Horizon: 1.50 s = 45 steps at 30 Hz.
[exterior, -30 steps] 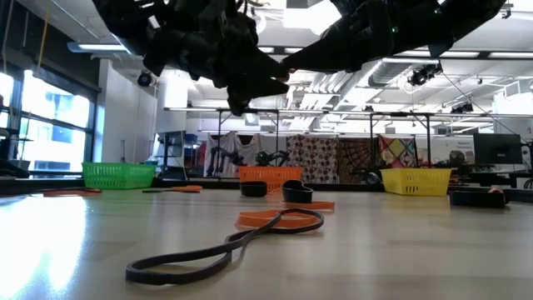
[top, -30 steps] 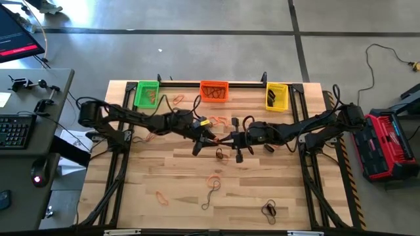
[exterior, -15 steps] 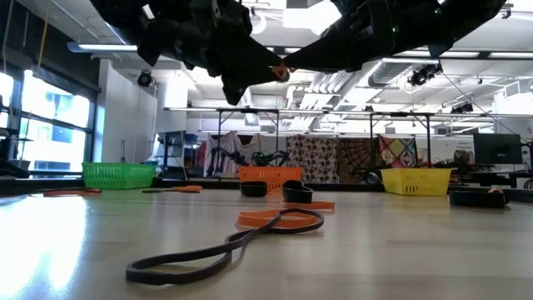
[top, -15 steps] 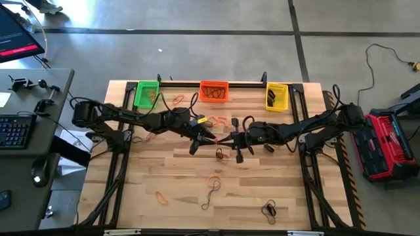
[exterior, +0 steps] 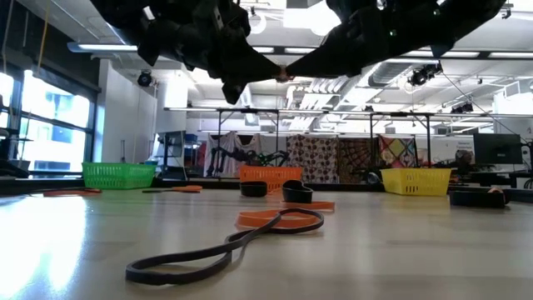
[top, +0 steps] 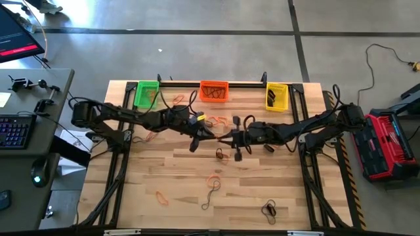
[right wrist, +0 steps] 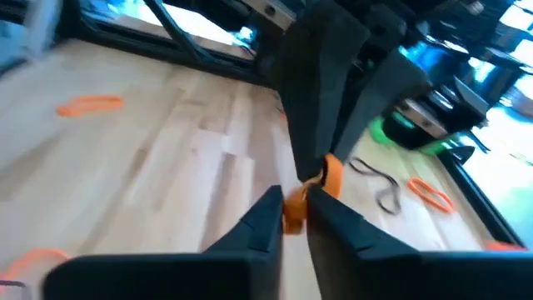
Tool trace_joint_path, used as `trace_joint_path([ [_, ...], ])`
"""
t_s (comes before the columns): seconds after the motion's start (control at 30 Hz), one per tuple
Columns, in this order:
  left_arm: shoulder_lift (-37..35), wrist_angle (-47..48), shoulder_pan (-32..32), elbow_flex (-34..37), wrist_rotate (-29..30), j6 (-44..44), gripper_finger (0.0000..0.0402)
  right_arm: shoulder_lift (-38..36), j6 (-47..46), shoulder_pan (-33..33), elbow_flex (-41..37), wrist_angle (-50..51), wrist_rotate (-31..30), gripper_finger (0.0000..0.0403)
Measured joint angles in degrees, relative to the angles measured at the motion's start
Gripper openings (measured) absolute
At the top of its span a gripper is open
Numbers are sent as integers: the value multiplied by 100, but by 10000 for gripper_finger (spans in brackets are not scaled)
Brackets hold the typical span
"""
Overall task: Sort rubber bands into baskets
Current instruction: Put the top right orange rubber band into the green bin
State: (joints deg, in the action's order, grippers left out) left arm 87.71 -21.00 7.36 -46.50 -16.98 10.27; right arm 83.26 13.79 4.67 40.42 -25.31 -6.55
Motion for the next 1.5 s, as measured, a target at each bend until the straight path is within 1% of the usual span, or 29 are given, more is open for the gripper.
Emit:
trace_joint_path([
  [0.07,-34,78,34,0,34,-3,3,0,-8,0,0,47,-308,62],
  [0.13,-57,125,56,0,160,-7,2,0,-41,0,0,25,-490,91],
  [0.3,-76,376,88,2,485,-143,1,0,-132,0,0,-54,-543,156],
  [0.4,-76,515,150,2,621,-143,1,0,-132,0,0,-44,-544,179],
  [0.5,-96,679,262,2,740,-143,1,0,-186,-13,0,-3,-722,183],
  [0.63,-305,1011,461,2,952,-153,1,0,-218,-15,0,160,-1202,162],
  [0.7,-484,1224,577,2,1077,-191,1,0,-215,-19,0,261,-1318,141],
  [0.77,-715,1520,686,2,1353,-237,1,0,-226,-17,0,326,-1363,117],
  [0.9,-1226,2349,947,2,2157,-167,1,0,-246,-22,0,450,-1364,61],
  [1.0,-1600,3096,1135,2,2944,-93,1,0,-326,-28,0,528,-1364,18],
  [1.03,-1710,3363,1209,2,3202,-17,1,0,-327,-26,0,557,-1362,9],
  [1.07,-1818,3647,1293,2,3432,40,1,0,-330,-28,0,574,-1352,5],
  [1.13,-1979,4177,1476,2,3818,203,1,0,-373,-27,0,585,-1301,10],
  [1.23,-2159,4849,1837,2,4198,352,1,0,-435,-26,0,584,-1249,14],
  [1.4,-2214,5446,2663,2,4231,278,1,0,-434,-28,0,584,-1237,2],
  [1.5,-2143,5635,3222,2,3985,195,0,0,-436,-28,0,582,-1237,3],
])
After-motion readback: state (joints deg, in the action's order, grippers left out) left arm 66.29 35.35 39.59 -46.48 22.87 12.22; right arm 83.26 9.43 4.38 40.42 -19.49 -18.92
